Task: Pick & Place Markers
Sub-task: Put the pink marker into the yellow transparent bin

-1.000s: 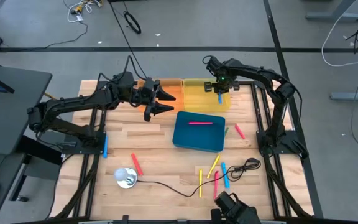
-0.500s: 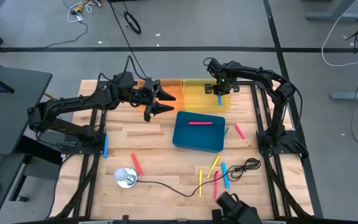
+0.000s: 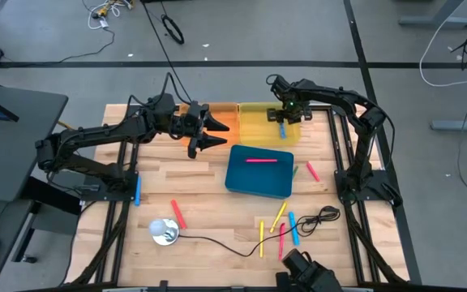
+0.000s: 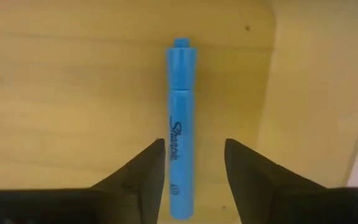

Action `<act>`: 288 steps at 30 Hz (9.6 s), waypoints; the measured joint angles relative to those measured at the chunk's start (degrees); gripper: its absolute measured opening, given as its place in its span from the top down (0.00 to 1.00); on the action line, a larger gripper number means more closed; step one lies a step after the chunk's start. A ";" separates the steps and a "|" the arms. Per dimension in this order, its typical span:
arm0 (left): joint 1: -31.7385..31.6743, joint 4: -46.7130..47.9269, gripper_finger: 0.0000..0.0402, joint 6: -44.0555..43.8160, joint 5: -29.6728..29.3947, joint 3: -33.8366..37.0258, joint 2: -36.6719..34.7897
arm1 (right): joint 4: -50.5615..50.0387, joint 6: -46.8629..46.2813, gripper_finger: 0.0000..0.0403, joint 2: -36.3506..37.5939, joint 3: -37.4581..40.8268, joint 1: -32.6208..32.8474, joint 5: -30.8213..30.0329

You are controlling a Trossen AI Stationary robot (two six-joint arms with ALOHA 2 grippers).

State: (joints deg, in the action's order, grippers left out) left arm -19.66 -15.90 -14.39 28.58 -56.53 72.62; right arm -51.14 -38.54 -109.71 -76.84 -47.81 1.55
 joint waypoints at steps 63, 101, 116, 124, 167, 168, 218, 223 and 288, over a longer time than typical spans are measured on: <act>0.01 -0.20 0.42 -4.57 -0.29 0.07 -2.34 | -36.13 18.66 0.61 0.96 -43.17 10.32 -1.13; 3.82 0.60 0.42 -6.52 -10.27 -0.02 -8.67 | 13.71 34.58 0.61 11.47 -43.17 45.88 7.99; 12.27 32.19 0.42 -5.87 -26.46 -9.38 -9.58 | 15.57 36.22 0.61 11.45 -43.17 45.77 8.55; 12.55 54.98 0.42 2.22 -26.46 -19.81 -9.53 | 17.61 38.14 0.61 11.41 -43.17 45.79 13.38; 19.59 102.53 0.42 60.73 -21.84 -29.86 -4.66 | 21.86 38.03 0.61 11.39 -43.17 45.77 14.48; 19.94 102.44 0.42 61.52 -21.81 -29.97 -4.19 | 21.88 38.01 0.61 11.39 -43.17 45.78 14.48; 34.84 63.66 0.42 66.58 -20.19 10.27 0.93 | 22.19 38.09 0.61 11.39 -43.15 45.77 14.44; 34.84 62.63 0.42 67.54 -17.11 10.32 4.97 | 21.77 38.07 0.61 11.39 -43.15 45.77 14.44; 29.61 49.06 0.84 65.82 -33.91 11.87 8.57 | 18.93 32.89 0.61 11.39 -43.15 44.83 14.38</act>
State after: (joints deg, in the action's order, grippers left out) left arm 9.95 33.16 51.42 -5.33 -44.66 81.19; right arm -32.21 -5.65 -98.32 -119.98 -2.98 15.92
